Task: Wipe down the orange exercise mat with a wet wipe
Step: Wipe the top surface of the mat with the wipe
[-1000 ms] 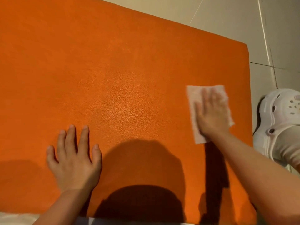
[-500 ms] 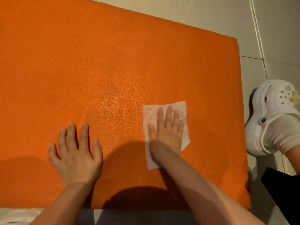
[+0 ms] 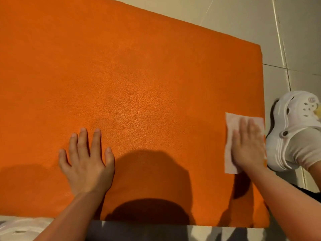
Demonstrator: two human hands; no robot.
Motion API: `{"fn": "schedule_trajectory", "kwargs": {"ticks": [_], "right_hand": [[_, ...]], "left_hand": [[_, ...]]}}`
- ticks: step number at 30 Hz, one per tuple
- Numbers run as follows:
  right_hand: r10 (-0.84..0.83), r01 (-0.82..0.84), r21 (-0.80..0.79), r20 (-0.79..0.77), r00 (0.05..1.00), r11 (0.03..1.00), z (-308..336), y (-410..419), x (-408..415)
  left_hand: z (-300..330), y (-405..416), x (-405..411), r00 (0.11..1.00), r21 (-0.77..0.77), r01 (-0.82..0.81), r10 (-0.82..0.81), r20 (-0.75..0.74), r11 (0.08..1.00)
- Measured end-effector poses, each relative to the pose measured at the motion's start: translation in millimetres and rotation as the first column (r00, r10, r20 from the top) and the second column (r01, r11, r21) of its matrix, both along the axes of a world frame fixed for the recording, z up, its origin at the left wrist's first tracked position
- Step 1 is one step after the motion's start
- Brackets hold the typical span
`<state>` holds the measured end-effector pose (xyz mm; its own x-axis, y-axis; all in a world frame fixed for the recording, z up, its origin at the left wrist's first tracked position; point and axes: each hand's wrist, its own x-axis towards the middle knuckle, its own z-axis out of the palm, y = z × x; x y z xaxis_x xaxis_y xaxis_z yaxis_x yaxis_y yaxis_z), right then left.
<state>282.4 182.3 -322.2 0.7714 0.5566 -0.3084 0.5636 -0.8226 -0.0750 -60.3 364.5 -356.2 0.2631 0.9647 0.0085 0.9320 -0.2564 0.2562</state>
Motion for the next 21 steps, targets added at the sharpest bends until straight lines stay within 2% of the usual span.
{"fn": "schedule_trajectory", "kwargs": {"ticks": [3, 4, 8, 12, 15, 18, 21], "right_hand": [[-0.309, 0.309, 0.000, 0.011, 0.951, 0.951, -12, -26, 1], [-0.365, 0.364, 0.027, 0.030, 0.931, 0.931, -12, -21, -8], [-0.363, 0.362, 0.032, 0.048, 0.931, 0.932, -14, 15, -58], [-0.159, 0.154, 0.090, 0.052, 0.986, 0.984, -24, 68, -114], [0.085, -0.083, 0.103, -0.017, 0.996, 0.991, -25, 126, -144], [0.452, -0.436, 0.141, -0.112, 0.885, 0.889, -20, 189, -164], [0.698, -0.689, 0.120, -0.058, 0.714, 0.714, -17, 231, -199]], "left_hand": [[-2, -1, -1, 1.000, 0.072, 0.017, -0.016, -0.004, 0.997], [-3, -2, -1, 1.000, 0.102, 0.022, -0.022, -0.005, 0.995], [-6, -3, 0, 1.000, 0.151, 0.031, -0.030, -0.005, 0.988], [-6, -3, -1, 1.000, 0.136, 0.021, -0.021, 0.003, 0.990], [-7, -3, -3, 1.000, 0.153, 0.027, -0.027, -0.001, 0.988], [-8, -2, -2, 0.999, 0.166, 0.038, -0.035, -0.016, 0.985], [-9, 0, -3, 0.999, 0.160, 0.040, -0.036, -0.030, 0.986]]}}
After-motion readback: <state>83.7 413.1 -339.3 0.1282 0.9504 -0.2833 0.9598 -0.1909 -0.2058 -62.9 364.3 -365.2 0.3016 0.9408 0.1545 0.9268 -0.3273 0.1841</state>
